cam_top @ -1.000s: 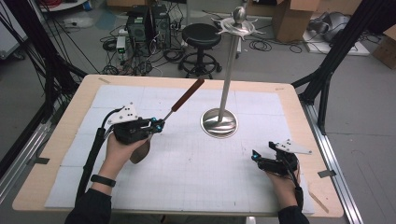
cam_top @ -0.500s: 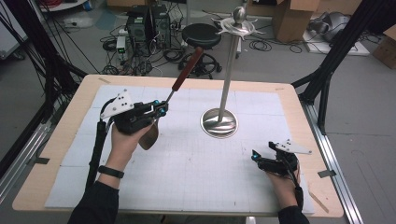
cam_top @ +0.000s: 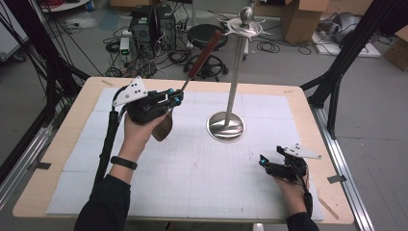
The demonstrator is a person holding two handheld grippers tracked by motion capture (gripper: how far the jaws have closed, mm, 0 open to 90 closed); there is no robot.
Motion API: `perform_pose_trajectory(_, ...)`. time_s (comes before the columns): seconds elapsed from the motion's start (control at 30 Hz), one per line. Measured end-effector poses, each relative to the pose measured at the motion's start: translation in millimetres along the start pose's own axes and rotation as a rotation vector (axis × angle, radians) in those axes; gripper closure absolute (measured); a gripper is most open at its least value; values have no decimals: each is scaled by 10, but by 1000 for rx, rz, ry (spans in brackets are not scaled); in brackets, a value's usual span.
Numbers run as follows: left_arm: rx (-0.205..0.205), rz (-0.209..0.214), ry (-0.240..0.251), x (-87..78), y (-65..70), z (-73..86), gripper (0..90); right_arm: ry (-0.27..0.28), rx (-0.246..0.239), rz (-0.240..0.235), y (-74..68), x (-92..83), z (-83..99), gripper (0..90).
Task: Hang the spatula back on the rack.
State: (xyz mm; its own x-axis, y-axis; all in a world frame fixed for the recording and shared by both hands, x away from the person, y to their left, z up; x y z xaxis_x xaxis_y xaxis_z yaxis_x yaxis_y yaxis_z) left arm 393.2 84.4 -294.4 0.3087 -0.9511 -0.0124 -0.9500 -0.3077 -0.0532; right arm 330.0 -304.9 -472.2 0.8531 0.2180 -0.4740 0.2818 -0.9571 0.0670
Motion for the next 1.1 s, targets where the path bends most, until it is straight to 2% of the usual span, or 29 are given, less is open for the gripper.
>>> perform_pose_trajectory(0.1, -4, 10, 9, 27, -27, -27, 844, -1, 0, -1, 1, 0, 1, 196)
perform_pose_trajectory(0.33, -7, -2, 10, 100, -103, -24, 844, 1, -3, -4, 0, 0, 0, 196)
perform_pose_trajectory(0.43, -13, 10, 23, 135, -128, -15, 844, 0, 0, -4, -4, -2, 1, 196)
perform_pose_trajectory(0.63, -9, 9, 20, 187, -134, -8, 844, 1, -3, -5, -1, -1, 0, 196)
perform_pose_trajectory(0.93, 8, 34, 31, 198, -54, -47, 844, 1, -1, -5, -7, -3, 2, 196)
perform_pose_trajectory(1.1, 14, 26, 5, 221, -62, -11, 844, 1, -3, -5, -9, -3, 2, 196)
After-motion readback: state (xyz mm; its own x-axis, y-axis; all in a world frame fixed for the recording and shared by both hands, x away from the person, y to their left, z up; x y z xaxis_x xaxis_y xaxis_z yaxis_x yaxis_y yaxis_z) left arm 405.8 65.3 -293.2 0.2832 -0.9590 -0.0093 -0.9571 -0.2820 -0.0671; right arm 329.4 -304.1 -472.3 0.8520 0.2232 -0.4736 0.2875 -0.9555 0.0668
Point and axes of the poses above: each handheld gripper's, and its own axes: x roughly forward along the jaws, z roughly out of its underside, y roughly to its right, the point moved 5 cm from there along x, roughly forward along the jaws, and after that the axes turned 13 degrees about z, right-handed, at the moved point
